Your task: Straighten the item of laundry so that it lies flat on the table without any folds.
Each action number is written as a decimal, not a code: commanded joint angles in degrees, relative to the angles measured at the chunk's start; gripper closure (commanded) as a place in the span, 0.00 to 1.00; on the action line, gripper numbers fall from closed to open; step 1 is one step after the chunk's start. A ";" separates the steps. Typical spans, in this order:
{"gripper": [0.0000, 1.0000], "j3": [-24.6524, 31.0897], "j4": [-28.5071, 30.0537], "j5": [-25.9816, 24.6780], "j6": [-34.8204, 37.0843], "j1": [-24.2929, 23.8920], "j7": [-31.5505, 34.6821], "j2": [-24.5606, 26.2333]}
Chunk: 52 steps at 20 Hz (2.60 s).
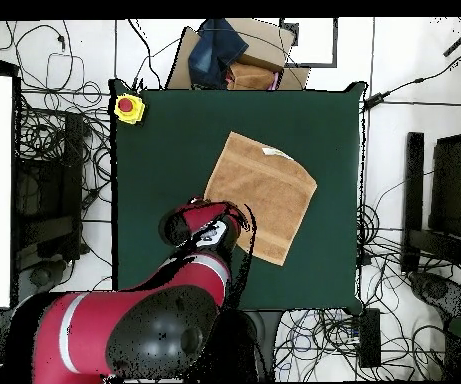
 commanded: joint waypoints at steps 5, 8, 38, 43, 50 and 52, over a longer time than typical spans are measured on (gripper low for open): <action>0.00 3.46 2.95 -3.49 1.73 2.33 1.17 2.58; 0.00 0.32 -1.00 -0.62 4.01 5.23 4.12 6.07; 0.00 0.19 -7.35 6.78 13.63 6.91 6.49 3.32; 0.00 0.52 -5.81 7.64 15.91 7.77 6.86 0.13; 0.00 -0.50 -5.65 8.02 17.90 7.81 5.98 -1.29; 0.00 -0.56 -7.09 7.62 16.87 7.01 5.27 0.82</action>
